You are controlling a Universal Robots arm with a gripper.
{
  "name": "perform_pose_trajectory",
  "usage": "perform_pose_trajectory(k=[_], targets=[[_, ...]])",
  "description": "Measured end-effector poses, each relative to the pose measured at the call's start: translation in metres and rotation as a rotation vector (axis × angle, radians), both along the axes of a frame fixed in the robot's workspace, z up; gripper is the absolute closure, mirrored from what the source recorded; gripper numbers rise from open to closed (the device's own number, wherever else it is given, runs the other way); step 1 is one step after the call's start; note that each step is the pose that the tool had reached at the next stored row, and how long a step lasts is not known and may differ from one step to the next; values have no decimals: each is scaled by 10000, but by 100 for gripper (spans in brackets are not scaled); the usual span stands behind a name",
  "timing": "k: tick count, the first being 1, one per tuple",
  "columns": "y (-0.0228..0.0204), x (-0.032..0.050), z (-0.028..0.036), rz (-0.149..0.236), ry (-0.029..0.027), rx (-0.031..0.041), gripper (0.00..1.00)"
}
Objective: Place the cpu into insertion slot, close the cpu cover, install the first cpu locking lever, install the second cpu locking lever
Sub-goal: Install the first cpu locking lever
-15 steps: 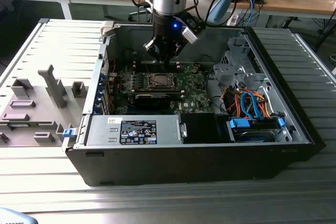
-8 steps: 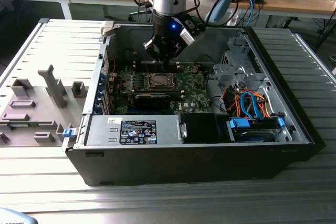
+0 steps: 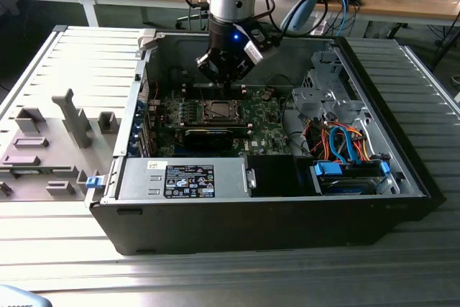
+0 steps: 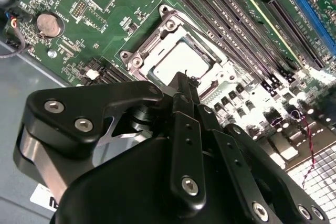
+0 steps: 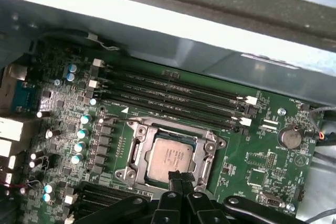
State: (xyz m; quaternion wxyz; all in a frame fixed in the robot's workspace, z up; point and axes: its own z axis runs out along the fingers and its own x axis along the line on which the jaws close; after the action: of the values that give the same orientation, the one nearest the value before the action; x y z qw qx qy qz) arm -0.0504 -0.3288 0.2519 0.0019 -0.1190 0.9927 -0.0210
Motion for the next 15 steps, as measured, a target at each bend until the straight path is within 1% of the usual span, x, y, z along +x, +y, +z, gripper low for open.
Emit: perform_pose_trajectory(k=[9,15], targets=[[0,0,-14,-579,0,-3,89],[0,0,-19,-805,0,-3,89]])
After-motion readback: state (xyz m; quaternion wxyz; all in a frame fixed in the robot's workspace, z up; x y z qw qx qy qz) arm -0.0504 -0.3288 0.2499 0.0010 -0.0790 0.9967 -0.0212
